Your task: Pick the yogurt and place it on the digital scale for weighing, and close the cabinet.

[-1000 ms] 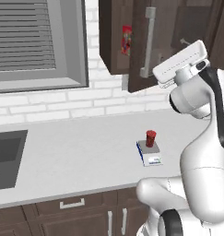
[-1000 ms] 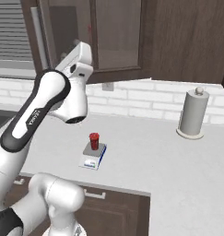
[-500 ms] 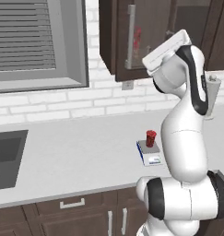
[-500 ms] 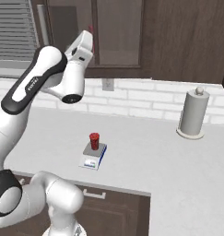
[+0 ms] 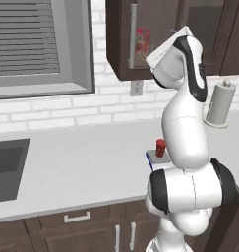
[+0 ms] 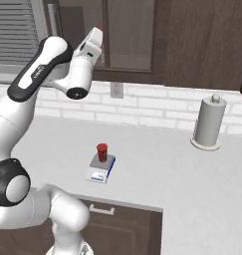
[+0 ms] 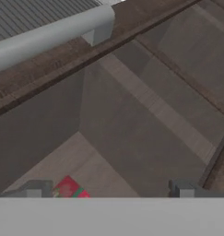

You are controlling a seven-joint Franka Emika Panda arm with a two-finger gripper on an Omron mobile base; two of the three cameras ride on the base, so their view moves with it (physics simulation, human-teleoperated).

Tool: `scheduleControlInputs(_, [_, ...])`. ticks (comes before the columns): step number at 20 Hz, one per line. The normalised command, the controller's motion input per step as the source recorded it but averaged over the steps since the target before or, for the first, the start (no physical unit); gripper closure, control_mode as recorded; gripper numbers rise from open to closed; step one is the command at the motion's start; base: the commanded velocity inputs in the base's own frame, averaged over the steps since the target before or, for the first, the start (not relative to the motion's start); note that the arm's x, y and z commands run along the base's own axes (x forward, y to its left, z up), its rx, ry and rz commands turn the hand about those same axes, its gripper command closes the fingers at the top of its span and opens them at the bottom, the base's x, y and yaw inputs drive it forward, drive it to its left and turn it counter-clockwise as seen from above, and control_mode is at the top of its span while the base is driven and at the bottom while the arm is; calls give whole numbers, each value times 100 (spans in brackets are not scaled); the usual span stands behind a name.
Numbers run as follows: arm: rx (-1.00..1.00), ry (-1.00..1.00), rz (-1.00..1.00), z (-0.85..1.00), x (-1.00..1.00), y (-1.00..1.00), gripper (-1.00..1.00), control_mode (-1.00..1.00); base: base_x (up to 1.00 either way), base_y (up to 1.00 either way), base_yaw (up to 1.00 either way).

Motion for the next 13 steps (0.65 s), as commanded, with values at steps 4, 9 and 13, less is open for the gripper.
scheduleControlInputs(4, [-1, 0, -3, -25, 73, 0, -100, -100, 0, 0, 0])
scheduleControlInputs(9, [0, 0, -4, -23, 75, 0, -100, -100, 0, 0, 0])
scheduleControlInputs(13, [0, 0, -4, -27, 75, -2, -100, -100, 0, 0, 0])
